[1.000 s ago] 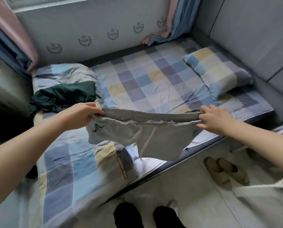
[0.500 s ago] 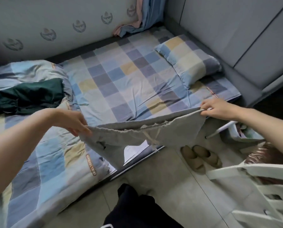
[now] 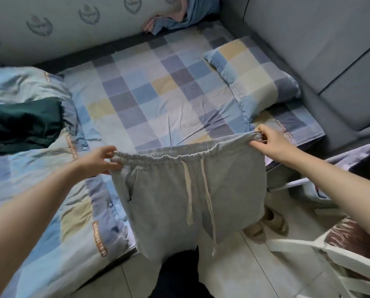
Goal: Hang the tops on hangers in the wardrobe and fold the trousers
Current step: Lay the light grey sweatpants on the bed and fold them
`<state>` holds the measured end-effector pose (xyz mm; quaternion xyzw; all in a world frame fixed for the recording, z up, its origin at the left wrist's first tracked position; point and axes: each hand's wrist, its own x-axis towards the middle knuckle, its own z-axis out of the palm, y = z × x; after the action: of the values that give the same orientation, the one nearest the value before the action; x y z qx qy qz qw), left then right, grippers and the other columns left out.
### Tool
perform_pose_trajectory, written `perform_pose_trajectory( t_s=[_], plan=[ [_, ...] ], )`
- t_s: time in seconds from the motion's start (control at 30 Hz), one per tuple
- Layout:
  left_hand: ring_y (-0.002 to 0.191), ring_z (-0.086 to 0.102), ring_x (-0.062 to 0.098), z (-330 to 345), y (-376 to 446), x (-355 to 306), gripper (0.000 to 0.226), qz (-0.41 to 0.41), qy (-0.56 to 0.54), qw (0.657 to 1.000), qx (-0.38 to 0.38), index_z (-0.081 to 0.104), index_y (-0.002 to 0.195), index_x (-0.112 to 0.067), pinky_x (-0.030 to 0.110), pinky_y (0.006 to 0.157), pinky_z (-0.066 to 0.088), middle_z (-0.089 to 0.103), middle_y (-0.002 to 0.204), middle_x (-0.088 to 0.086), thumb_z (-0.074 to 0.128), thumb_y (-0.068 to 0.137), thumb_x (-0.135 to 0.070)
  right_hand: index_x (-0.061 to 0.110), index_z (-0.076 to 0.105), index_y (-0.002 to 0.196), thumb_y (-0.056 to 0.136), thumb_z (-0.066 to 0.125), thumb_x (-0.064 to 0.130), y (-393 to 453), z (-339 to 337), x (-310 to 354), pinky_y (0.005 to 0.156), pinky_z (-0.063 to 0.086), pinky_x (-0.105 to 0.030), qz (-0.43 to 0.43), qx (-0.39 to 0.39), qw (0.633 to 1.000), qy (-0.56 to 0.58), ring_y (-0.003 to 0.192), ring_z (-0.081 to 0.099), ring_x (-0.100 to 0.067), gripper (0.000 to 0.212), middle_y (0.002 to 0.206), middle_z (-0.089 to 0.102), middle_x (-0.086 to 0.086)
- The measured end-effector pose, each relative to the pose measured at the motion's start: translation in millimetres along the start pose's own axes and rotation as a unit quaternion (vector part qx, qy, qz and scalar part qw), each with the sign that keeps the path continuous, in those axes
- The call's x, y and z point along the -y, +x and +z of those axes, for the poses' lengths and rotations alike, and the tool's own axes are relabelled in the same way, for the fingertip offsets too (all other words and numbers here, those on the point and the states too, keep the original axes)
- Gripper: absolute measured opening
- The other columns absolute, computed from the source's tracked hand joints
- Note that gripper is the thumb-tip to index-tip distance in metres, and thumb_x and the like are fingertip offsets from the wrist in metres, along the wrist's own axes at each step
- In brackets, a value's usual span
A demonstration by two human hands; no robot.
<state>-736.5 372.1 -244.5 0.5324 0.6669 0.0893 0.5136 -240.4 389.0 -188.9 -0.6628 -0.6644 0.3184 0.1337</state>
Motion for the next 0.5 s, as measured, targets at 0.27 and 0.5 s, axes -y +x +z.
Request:
perform_pose_trajectory(
  t_s=[0.27,0.5],
  plan=[
    [0.083,0.063,0.029,50.8,92.5,58.8,0.016,0.063,0.289,0.955,-0.021,0.065,0.09,-0.009,0.031,0.069,0.043,0.066,0.087,0.011,0.067,0.076,-0.001,0.016,0.062,0.084,0.078,0.075,0.016,111.1,76.1,-44.2,0.072,0.049,-0.035,0.039,0.085,0.995,-0.037,0.079,0.061,-0.023,0.014,0.084,0.065,-0.006],
    [0.055,0.047,0.001,62.3,95.5,67.8,0.027,-0.095,0.238,0.949,0.185,0.056,0.054,-0.021,0.018,0.055,0.037,0.05,0.053,-0.012,0.079,0.066,-0.03,0.002,0.06,0.074,0.075,0.08,0.032,144.8,81.3,-61.3,0.059,0.041,-0.028,0.033,0.24,0.968,-0.06,0.059,0.052,-0.014,0.036,0.062,0.058,-0.006]
  ],
)
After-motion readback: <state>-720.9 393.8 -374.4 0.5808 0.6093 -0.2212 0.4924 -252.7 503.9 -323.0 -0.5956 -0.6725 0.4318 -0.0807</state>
